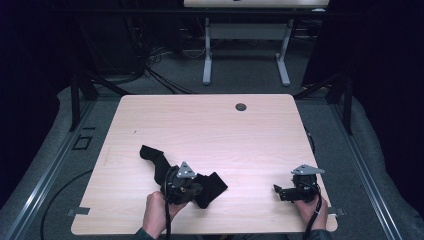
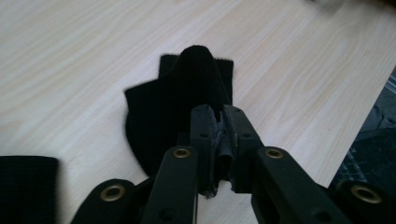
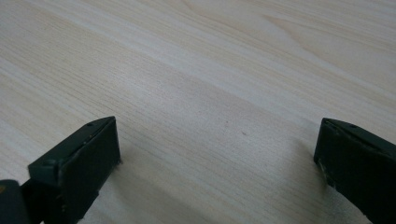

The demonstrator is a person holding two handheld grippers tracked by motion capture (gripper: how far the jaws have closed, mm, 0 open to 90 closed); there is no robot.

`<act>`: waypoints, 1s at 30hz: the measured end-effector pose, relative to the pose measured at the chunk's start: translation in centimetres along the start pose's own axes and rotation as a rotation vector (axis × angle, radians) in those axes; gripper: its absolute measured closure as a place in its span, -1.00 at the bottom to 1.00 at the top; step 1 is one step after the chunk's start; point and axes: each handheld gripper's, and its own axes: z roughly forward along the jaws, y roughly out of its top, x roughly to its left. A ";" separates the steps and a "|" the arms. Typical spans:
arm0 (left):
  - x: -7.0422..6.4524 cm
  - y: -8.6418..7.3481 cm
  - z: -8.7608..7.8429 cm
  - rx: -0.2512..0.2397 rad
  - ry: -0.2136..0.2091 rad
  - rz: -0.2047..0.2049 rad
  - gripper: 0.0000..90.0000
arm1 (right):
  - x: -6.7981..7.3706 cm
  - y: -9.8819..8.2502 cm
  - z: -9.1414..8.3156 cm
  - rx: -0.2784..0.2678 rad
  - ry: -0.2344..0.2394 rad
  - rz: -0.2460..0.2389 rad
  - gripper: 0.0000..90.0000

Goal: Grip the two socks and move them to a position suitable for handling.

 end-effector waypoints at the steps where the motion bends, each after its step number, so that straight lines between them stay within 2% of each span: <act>1: 0.1 -0.1 0.1 0.004 -0.005 -0.008 0.58 | 0.0 0.0 0.0 0.003 0.000 -0.002 -1.00; 4: 0.2 -0.4 0.0 -0.005 -0.015 -0.018 0.22 | 0.1 0.0 0.0 0.002 -0.005 0.004 -1.00; 5: 0.4 -0.7 -0.5 -0.030 -0.003 -0.032 0.08 | 0.1 0.1 -0.1 0.014 -0.007 0.007 -0.99; 6: 0.4 -0.7 -0.5 -0.030 -0.003 -0.032 0.00 | 0.1 0.1 -0.1 0.014 -0.007 0.007 -0.99; 7: 0.7 -0.9 -1.1 -0.055 0.005 -0.048 0.00 | 0.0 0.1 -0.1 0.016 -0.006 0.005 -0.99; 8: 1.1 -1.3 -1.8 -0.082 0.027 -0.064 -0.15 | 0.1 0.4 -0.1 0.029 -0.006 0.016 -0.98; 9: 1.1 -1.3 -1.8 -0.082 0.027 -0.064 -0.18 | 0.1 0.4 0.0 0.024 -0.011 0.028 -0.97; 10: 1.8 -1.9 -2.5 -0.095 0.052 -0.089 -0.23 | 0.1 0.5 0.0 0.022 -0.001 0.038 -0.90; 12: 2.6 -2.6 -2.7 -0.090 0.061 -0.115 -0.24 | 0.3 0.8 -0.2 0.010 0.043 0.069 -0.75; 13: 2.6 -2.6 -2.7 -0.090 0.061 -0.115 -0.25 | 0.6 1.1 -0.2 0.005 0.071 0.088 -0.75; 14: 3.3 -3.3 -2.7 -0.078 0.077 -0.133 -0.26 | 0.9 1.4 -0.2 0.011 0.077 0.082 -0.72; 16: 3.8 -3.9 -2.3 -0.062 0.098 -0.151 -0.24 | 2.0 2.2 -0.2 0.017 0.090 0.054 -0.67; 17: 3.8 -3.9 -2.3 -0.062 0.098 -0.151 -0.23 | 2.0 2.2 -0.2 0.017 0.090 0.054 -0.67; 18: 4.1 -4.3 -1.8 -0.046 0.105 -0.154 -0.19 | 3.4 3.2 0.0 0.023 0.111 0.017 -0.57; 21: 4.5 -4.5 -0.6 -0.020 0.115 -0.158 -0.09 | 4.9 4.6 0.5 0.032 0.156 -0.020 -0.40; 22: 4.5 -4.5 -0.6 -0.020 0.115 -0.158 -0.06 | 4.9 4.6 0.5 0.032 0.156 -0.020 -0.40; 23: 4.7 -4.5 0.2 0.000 0.128 -0.153 -0.02 | 6.1 5.7 1.1 0.050 0.184 -0.045 -0.22; 25: 4.8 -4.4 0.9 0.009 0.139 -0.157 0.04 | 7.2 6.6 1.7 0.064 0.218 -0.064 -0.10; 26: 4.8 -4.3 1.2 0.011 0.150 -0.147 0.07 | 7.6 6.9 1.9 0.071 0.223 -0.082 -0.04; 27: 4.9 -4.2 1.4 0.011 0.142 -0.149 0.09 | 8.2 7.3 2.2 0.062 0.236 -0.086 0.04; 30: 4.9 -3.9 2.1 0.023 0.149 -0.132 0.18 | 9.9 8.5 3.3 0.091 0.271 -0.131 0.20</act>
